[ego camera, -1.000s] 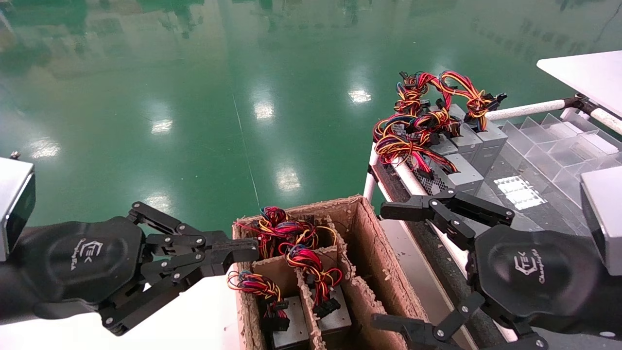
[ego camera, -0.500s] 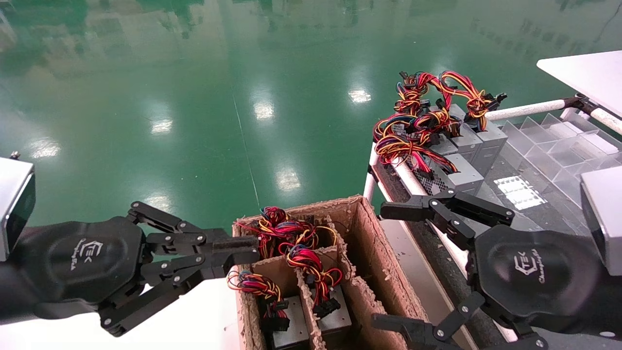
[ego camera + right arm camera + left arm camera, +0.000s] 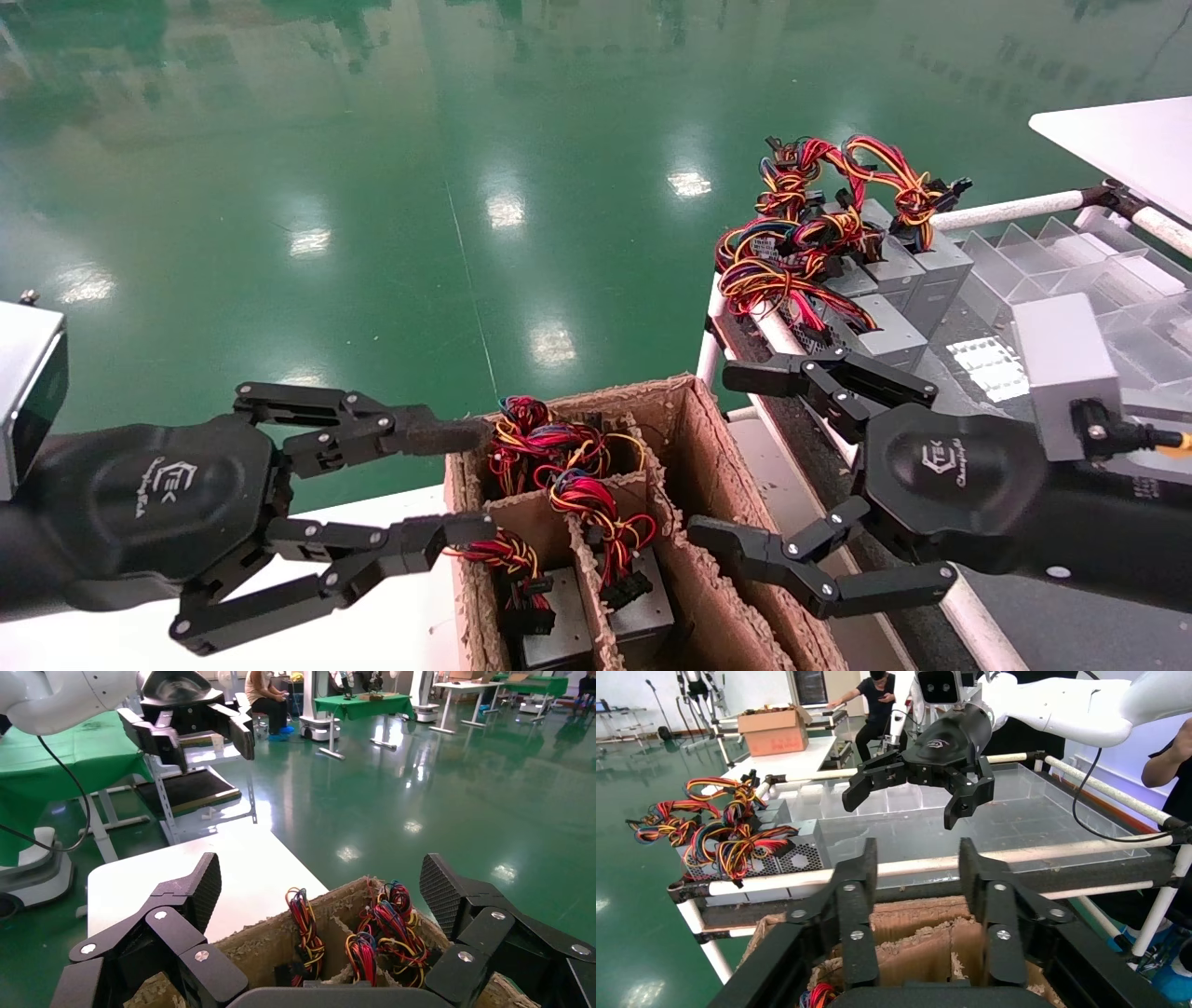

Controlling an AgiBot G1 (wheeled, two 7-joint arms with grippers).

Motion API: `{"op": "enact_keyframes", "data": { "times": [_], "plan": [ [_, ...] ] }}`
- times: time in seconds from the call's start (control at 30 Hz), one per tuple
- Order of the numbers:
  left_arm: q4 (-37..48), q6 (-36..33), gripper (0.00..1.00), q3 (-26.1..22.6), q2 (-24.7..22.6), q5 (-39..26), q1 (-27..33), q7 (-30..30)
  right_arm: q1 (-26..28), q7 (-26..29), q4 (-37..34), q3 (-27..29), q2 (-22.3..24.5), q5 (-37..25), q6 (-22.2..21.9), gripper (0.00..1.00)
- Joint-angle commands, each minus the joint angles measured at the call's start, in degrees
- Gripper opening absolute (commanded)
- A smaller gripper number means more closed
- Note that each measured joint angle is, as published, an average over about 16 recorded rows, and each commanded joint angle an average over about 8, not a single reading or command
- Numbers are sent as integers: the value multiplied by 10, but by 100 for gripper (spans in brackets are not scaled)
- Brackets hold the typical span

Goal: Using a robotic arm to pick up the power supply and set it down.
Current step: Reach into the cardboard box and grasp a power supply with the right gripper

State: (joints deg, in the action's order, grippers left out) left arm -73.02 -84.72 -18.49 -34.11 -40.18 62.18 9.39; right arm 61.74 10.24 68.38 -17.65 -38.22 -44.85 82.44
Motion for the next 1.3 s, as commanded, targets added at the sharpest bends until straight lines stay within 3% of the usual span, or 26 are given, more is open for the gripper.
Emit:
{"op": "enact_keyframes", "data": {
  "times": [0.03,0.2,0.33,0.7,0.73,0.97,1.0,1.3],
  "plan": [
    [0,0,100,0,0,0,0,0,2,-1,-5,-3,-6,-4,-3,100],
    [0,0,100,0,0,0,0,0,4,7,-15,-11,-9,-14,-6,100],
    [0,0,100,0,0,0,0,0,23,20,-41,-38,-30,-57,-15,100],
    [0,0,100,0,0,0,0,0,123,13,-177,-139,-153,-215,-20,100],
    [0,0,100,0,0,0,0,0,130,8,-192,-144,-163,-222,-20,95],
    [0,0,100,0,0,0,0,0,161,-34,-281,-158,-215,-244,-22,8],
    [0,0,100,0,0,0,0,0,165,-39,-292,-159,-221,-245,-20,0],
    [0,0,100,-1,0,0,0,0,183,-79,-360,-170,-259,-256,-10,0]
  ]
}}
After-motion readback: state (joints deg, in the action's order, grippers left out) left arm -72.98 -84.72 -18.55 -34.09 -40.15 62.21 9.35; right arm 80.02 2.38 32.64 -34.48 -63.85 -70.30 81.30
